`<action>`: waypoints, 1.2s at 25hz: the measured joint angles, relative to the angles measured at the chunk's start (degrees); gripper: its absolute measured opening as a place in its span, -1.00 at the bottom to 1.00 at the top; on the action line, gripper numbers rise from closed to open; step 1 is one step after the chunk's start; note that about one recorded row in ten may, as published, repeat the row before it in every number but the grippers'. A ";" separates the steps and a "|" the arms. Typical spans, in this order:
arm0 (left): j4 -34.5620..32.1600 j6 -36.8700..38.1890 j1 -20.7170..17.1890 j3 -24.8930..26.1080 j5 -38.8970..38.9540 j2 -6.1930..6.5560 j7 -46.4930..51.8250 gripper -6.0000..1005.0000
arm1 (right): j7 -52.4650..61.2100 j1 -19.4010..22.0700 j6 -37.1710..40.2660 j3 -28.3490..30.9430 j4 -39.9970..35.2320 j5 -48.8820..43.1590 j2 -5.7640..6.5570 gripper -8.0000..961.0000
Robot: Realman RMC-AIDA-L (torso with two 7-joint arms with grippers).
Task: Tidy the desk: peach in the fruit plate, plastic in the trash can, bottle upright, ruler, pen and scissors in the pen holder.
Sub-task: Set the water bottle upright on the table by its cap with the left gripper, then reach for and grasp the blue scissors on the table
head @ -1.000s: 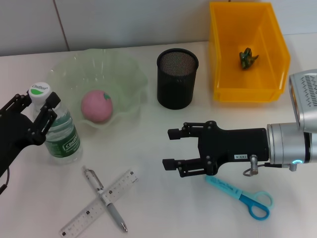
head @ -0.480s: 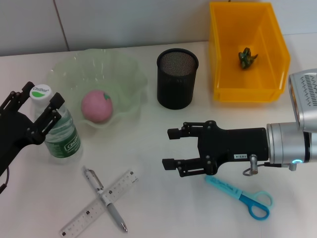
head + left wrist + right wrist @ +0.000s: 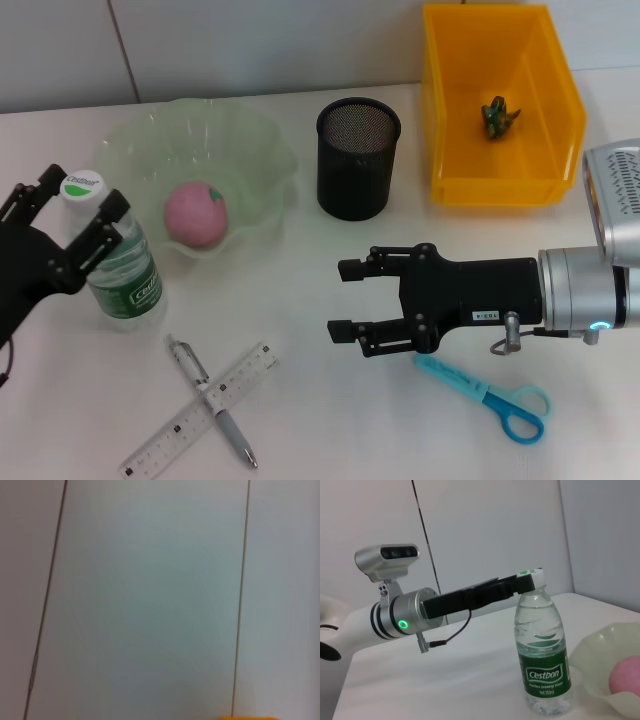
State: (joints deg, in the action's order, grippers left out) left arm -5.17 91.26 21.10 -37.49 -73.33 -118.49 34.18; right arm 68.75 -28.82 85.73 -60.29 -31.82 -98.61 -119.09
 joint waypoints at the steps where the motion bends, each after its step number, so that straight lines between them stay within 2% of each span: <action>1: -0.44 0.49 -0.20 -0.01 -0.03 0.18 1.29 0.58 | 0.03 0.00 0.00 0.00 0.00 0.00 0.00 0.60; 5: -6.28 3.42 -2.91 -0.86 -1.46 0.75 10.98 0.58 | 0.17 0.00 -0.01 -0.01 0.00 0.03 0.00 0.60; 9: -16.04 9.45 -8.05 -1.45 -4.95 0.85 20.05 0.58 | 0.22 0.00 0.00 0.21 0.00 0.25 0.00 0.60; 11: -23.05 12.94 -10.49 -1.49 -9.53 1.10 27.14 0.58 | 0.24 0.03 0.04 0.58 0.00 0.36 -0.04 0.60; 12: -23.05 12.94 -10.49 -1.49 -9.53 1.10 27.14 0.58 | 0.24 0.03 0.04 0.58 0.00 0.36 -0.04 0.60; 15: -28.95 14.68 -11.27 -1.52 -15.43 1.14 32.58 0.58 | 0.30 0.08 0.02 0.62 0.00 0.45 -0.13 0.60; 16: -32.12 15.57 -11.19 -1.52 -19.66 0.96 35.30 0.58 | 0.49 0.09 0.01 0.63 0.00 0.61 -0.17 0.60; 17: -32.12 15.57 -11.19 -1.52 -19.66 0.96 35.30 0.58 | 0.49 0.09 0.01 0.63 0.00 0.61 -0.17 0.60; 21: -38.51 16.91 -9.85 -2.60 -27.24 0.40 38.91 0.57 | 0.92 0.09 -0.12 0.83 0.00 2.06 -0.17 0.60; 30: -45.31 15.17 -7.54 -6.04 -36.21 0.08 40.58 0.57 | 4.41 -0.16 -0.90 1.22 -0.84 2.14 0.00 0.60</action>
State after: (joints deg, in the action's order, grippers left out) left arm -50.47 106.43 13.56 -43.53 -109.54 -118.41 74.76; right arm 73.15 -28.99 84.83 -59.07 -32.65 -96.47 -119.09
